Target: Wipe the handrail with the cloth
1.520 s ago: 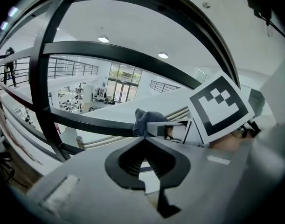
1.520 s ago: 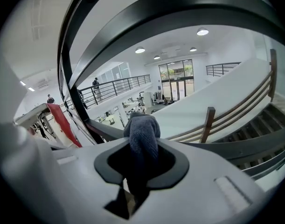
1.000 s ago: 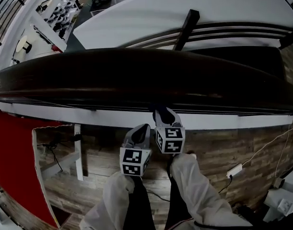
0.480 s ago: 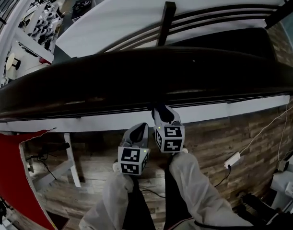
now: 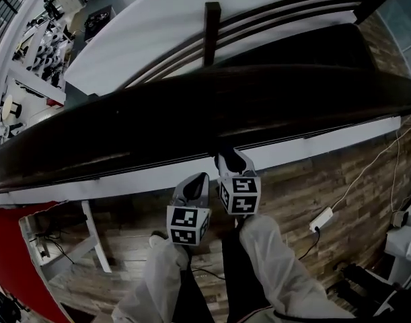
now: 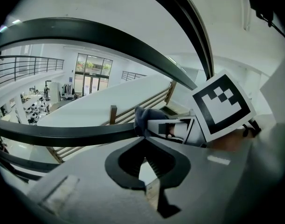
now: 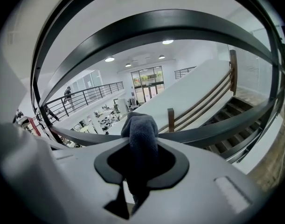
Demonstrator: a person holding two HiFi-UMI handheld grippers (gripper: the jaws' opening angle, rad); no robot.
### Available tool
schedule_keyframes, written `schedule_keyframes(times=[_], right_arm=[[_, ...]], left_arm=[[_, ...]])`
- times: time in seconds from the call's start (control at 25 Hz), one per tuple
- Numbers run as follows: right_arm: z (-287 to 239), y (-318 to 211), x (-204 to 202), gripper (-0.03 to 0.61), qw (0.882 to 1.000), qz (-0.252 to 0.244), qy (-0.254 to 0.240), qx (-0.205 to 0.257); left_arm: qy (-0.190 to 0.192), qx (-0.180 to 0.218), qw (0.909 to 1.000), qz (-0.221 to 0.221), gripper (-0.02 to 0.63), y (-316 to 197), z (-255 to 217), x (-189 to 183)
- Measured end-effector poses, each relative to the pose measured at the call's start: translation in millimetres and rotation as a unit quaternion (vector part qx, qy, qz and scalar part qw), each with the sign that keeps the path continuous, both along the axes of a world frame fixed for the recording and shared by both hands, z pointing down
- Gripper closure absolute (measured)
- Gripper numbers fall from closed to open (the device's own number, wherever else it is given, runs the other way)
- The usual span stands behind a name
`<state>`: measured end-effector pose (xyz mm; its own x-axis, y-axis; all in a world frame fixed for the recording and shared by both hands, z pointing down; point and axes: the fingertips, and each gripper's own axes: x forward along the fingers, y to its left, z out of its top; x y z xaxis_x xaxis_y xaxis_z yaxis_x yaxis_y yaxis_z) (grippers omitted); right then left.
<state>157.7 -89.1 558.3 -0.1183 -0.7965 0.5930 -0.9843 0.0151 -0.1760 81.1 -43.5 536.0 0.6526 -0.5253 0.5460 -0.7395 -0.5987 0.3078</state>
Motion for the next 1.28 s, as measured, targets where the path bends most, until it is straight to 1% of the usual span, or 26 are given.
schedule_keyframes(times=[0.44, 0.84, 1.28], right_arm=[[0.2, 10.4, 104.0, 0.505, 0.999, 0.035, 0.008, -0.002], [-0.2, 17.1, 176.2, 0.505, 0.999, 0.053, 0.013, 0.005], [0.4, 31.8, 284.4, 0.505, 0.994, 0.102, 0.023, 0.008]], left_arm=[[0.009, 0.010, 0.9992, 0.037, 0.611, 1.8, -5.2, 99.2], [0.012, 0.010, 0.9976, 0.067, 0.611, 3.7, -2.3, 176.1], [0.014, 0.017, 0.9942, 0.105, 0.611, 13.6, 0.7, 263.7]])
